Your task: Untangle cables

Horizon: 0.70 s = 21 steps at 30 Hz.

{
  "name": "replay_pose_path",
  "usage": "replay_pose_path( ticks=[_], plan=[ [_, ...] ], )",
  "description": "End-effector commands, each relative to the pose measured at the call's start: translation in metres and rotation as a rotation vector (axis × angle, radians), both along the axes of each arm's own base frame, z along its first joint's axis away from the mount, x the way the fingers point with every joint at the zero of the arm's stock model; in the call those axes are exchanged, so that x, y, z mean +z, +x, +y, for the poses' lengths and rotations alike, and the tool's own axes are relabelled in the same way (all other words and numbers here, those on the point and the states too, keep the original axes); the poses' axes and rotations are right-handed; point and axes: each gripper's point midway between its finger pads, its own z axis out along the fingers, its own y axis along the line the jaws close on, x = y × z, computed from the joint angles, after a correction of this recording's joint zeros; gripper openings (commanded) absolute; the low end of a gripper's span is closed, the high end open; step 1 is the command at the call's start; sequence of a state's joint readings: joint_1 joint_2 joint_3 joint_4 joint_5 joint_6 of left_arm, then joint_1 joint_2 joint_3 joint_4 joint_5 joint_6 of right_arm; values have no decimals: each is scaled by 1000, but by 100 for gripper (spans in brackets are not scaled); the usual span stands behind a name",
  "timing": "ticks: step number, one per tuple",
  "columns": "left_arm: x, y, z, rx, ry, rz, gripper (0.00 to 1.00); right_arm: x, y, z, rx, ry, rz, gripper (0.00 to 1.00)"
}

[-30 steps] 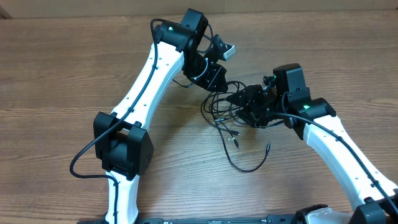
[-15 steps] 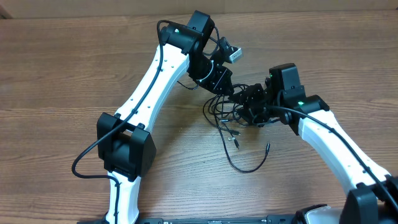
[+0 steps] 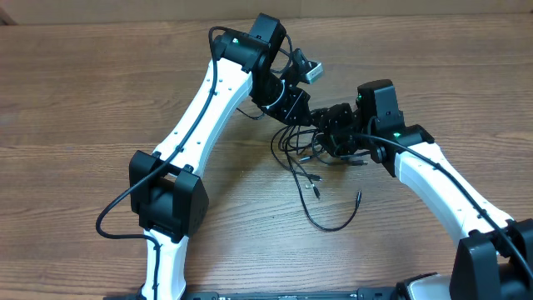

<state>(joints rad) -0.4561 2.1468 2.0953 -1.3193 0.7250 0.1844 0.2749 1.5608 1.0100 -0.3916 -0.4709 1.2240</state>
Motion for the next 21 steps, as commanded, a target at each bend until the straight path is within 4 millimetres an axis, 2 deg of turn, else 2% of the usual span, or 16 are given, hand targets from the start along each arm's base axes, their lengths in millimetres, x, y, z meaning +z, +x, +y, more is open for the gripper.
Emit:
replay_pose_path(
  ticks=[1, 7, 11, 15, 21],
  plan=[
    [28, -7, -6, -12, -54, -34, 4, 7, 5, 2, -10, 11, -6, 47],
    [27, -6, -5, -11, -48, -38, 4, -6, -6, -7, 30, -70, 15, 48],
    [23, -3, -2, -4, -21, -51, 4, -11, -18, -5, 138, -104, -1, 46],
    [18, 0, 3, 8, 24, -71, 4, 8, -17, 5, 229, -32, -79, 46],
    [18, 0, 3, 8, 25, -70, 4, 38, -14, 5, 230, 19, -137, 50]
  ],
)
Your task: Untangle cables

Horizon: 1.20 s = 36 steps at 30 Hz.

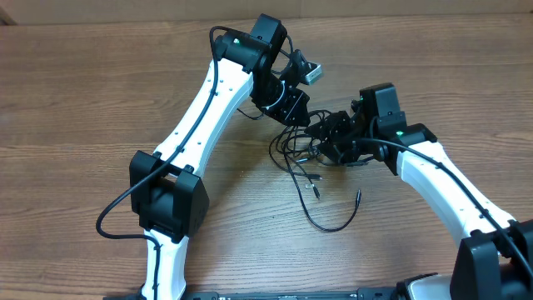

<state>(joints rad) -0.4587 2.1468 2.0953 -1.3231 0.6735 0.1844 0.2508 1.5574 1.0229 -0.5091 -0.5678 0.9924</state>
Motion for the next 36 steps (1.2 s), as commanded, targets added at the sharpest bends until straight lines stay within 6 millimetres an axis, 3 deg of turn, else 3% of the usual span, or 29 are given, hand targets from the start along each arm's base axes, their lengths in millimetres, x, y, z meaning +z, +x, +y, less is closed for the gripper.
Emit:
replay_pose_path(
  ticks=[1, 9, 15, 21, 27, 30, 36],
  plan=[
    [24, -2, -2, -1, -22, -51, 4, 43, 5, 7, 44, 76, -102, 50],
    [27, -2, -4, -2, -42, -52, 4, 48, -12, 22, 98, 152, -38, 52],
    [41, -9, -16, -29, -145, -14, 4, 45, -9, 19, 7, 152, 27, 68],
    [50, -13, -23, -33, -206, 17, 4, 39, 1, 14, -99, 117, 53, 72],
    [55, -11, -24, 9, -209, 44, 4, 37, 15, 4, -202, 85, 41, 67],
    [69, -15, -29, -8, -272, 54, 4, 33, 21, -5, -262, 45, 30, 64],
    [100, -23, -35, -45, -370, 44, 4, 27, 29, -17, -318, -14, 6, 48]
  ],
)
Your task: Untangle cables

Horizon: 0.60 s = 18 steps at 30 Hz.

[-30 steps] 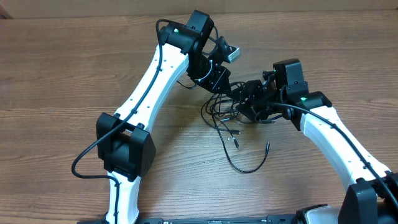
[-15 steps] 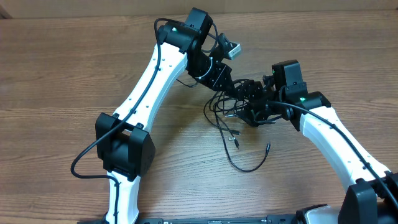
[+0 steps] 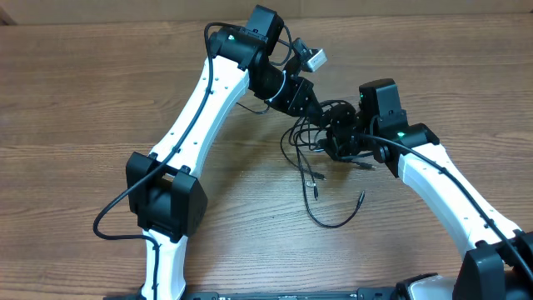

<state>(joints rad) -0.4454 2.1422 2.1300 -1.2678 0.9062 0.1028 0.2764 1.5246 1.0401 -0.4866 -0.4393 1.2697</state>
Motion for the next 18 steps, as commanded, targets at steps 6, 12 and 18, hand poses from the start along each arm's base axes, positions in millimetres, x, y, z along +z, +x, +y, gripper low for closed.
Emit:
replay_pose_path(
  ticks=[6, 12, 18],
  plan=[
    [60, -26, -10, -51, -134, -20, 4, 7, 27, -32, -162, -147, -88, 41],
    [42, -16, 1, -5, -17, -63, 4, 7, 23, -23, -72, -139, -112, 4],
    [-6, 20, 51, 143, 387, -219, 4, 28, -1, 20, 358, -38, -299, 4]
  ],
)
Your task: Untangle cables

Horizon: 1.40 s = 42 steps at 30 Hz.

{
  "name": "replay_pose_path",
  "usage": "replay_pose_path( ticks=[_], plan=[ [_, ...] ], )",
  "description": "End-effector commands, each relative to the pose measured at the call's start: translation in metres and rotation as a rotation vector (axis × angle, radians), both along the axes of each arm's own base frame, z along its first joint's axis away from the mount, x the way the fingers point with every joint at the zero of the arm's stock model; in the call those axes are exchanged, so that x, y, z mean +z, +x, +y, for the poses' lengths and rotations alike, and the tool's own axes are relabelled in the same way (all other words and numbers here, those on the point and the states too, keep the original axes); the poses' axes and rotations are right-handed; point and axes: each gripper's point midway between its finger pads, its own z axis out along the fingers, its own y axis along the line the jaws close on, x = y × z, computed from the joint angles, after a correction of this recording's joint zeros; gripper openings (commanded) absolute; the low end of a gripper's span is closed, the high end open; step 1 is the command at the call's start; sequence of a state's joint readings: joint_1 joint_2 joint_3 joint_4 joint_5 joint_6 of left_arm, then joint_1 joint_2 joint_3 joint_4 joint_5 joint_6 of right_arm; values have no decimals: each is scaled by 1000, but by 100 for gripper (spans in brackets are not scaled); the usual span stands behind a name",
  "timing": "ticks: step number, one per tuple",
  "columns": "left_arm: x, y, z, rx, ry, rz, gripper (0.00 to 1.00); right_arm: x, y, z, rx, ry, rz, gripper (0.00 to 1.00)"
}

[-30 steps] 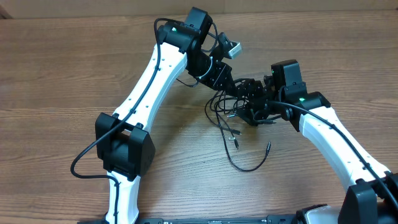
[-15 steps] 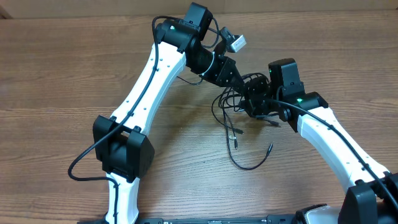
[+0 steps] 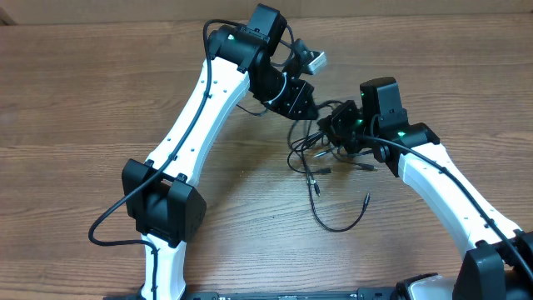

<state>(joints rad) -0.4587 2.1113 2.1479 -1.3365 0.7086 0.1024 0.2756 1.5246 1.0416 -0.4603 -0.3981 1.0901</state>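
Note:
A tangle of thin black cables (image 3: 310, 154) lies mid-table. One loose end curls toward the front (image 3: 333, 227) and ends in a small plug (image 3: 365, 200); a second plug (image 3: 316, 187) lies below the knot. My left gripper (image 3: 305, 106) reaches into the top of the tangle from the left and looks shut on a strand. My right gripper (image 3: 338, 131) comes in from the right, close beside it, shut on strands of the same knot. Both sets of fingers are dark against the cables, so the jaws are hard to make out.
The wooden table (image 3: 83, 117) carries only the cables. The left arm's own black lead (image 3: 104, 229) loops near its base. A small white-grey camera block (image 3: 315, 60) sticks out above the left wrist. The two wrists are close together.
The right gripper has moved slightly up and to the right, and the tangle and its loose front end have shifted a little right with it. The left gripper has drawn back slightly toward the upper left.
Both grippers were at the tangle at the earliest moment, left above and right beside it. They stayed there at the second. By the third the left wrist had turned and reached further right into the knot. Now the cables sit slightly right, strands more spread.

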Motion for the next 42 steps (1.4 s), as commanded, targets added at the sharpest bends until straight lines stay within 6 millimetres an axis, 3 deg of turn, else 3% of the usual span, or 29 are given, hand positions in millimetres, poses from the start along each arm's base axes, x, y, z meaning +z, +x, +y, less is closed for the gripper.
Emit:
replay_pose_path(
  ticks=[1, 4, 9, 14, 15, 20, 23, 28, 39, 42],
  plan=[
    [-2, 26, 41, 123, 264, -175, 4, 29, -14, 29, 326, 62, -175, 4],
    [-9, 38, 66, 200, 375, -194, 4, 43, -30, 45, 509, 123, -270, 4],
    [-9, 45, 82, 266, 368, -156, 4, 54, -39, 52, 591, 168, -324, 4],
    [-4, 33, 71, 241, 261, -67, 5, 68, -30, 56, 603, 178, -416, 4],
    [-2, 29, 66, 228, 230, -45, 12, 72, -28, 57, 601, 182, -434, 4],
    [3, 14, 56, 197, 166, 32, 27, 99, -13, 60, 557, 251, -512, 4],
    [3, 13, 56, 197, 168, 36, 26, 135, -11, 63, 606, 356, -632, 4],
    [3, 14, 57, 200, 168, 36, 26, 181, -3, 48, 583, 467, -741, 4],
    [3, 15, 56, 197, 161, 31, 24, 229, -2, 35, 570, 524, -906, 4],
    [0, 21, 61, 210, 191, 1, 28, 247, -7, 33, 586, 531, -999, 4]
  ],
)
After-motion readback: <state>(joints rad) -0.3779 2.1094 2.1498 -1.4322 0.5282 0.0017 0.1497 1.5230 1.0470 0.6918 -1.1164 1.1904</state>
